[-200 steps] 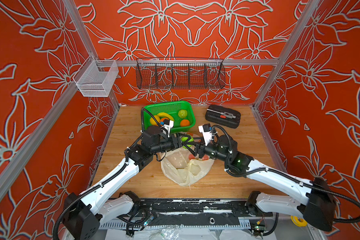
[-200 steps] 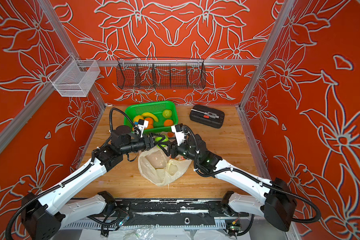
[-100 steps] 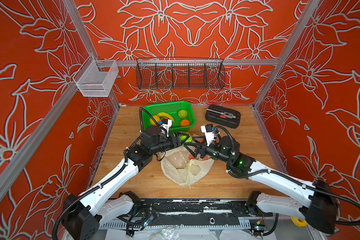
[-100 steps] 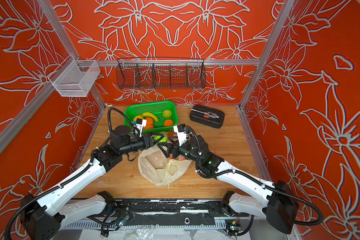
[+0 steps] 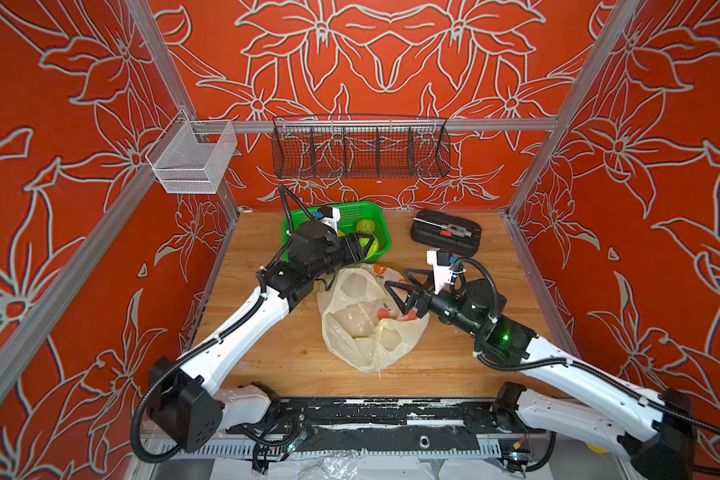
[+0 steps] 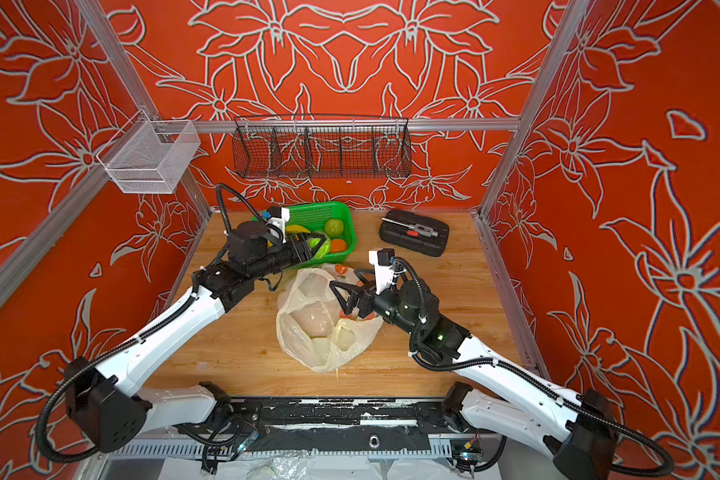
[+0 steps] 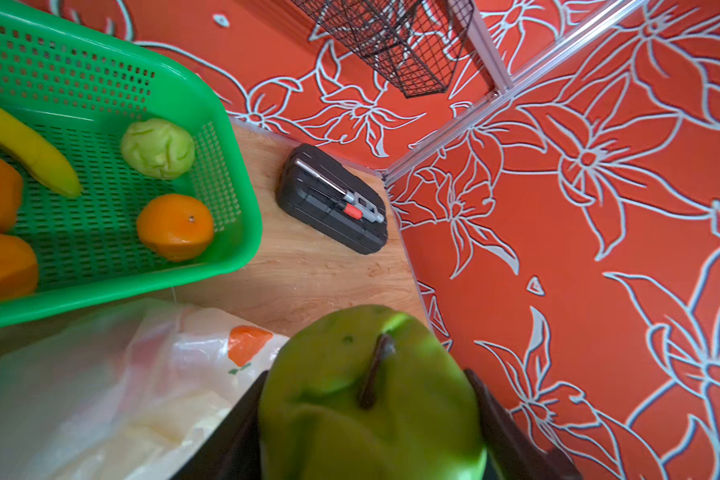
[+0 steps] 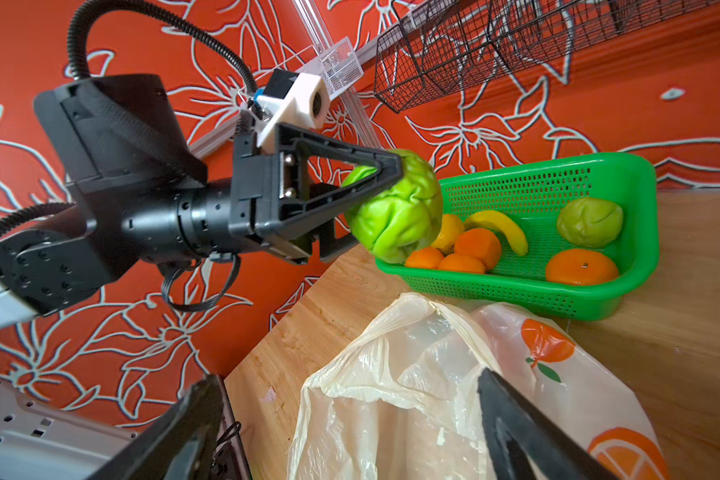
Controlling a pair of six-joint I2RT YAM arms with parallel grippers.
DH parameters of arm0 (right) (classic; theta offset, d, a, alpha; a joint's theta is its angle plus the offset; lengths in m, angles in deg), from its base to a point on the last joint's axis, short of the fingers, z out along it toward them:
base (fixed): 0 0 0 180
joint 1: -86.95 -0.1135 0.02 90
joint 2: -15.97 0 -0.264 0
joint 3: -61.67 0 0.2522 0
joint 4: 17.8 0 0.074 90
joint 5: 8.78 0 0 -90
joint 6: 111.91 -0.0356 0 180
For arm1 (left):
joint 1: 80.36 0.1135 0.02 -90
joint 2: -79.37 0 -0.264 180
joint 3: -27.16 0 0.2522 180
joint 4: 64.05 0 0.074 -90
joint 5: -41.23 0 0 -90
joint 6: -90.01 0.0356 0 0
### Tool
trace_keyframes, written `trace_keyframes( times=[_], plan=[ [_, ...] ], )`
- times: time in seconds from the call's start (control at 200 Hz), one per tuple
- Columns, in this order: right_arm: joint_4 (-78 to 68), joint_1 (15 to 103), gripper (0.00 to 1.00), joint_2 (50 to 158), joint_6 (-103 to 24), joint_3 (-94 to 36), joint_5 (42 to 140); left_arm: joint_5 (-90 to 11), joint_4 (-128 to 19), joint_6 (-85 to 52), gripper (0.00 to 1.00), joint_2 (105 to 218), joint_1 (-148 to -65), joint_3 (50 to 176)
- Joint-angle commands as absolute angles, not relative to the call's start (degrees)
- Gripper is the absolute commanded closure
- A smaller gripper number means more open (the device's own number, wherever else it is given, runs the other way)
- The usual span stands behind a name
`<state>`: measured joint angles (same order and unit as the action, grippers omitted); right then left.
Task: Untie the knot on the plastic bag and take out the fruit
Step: 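Carry the fruit over the green basket with the left gripper while the right gripper withdraws, then lower the fruit into the green basket and open the left gripper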
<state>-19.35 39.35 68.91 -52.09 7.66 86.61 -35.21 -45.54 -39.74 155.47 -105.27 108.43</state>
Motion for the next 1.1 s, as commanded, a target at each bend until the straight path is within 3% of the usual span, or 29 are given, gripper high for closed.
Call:
trace_keyframes(
  times=[0.0,0.405,0.841,1.096],
  plan=[
    [-17.12,39.53,0.03,68.01,-51.23,8.73,83.10,-35.35,-45.93,-38.27,0.48,159.78,-102.75,112.54],
    [-13.14,40.30,0.03,66.07,-51.44,8.98,81.39,-29.97,-46.86,-43.22,0.51,180.18,-95.63,123.98],
    [-9.71,40.41,0.03,58.68,-52.76,12.58,79.17,-25.40,-51.33,-52.80,0.52,197.72,-93.08,131.58],
    [-8.09,40.46,0.03,55.93,-52.85,13.44,78.39,-25.27,-45.88,-52.47,0.53,204.75,-93.11,138.74]
  ],
)
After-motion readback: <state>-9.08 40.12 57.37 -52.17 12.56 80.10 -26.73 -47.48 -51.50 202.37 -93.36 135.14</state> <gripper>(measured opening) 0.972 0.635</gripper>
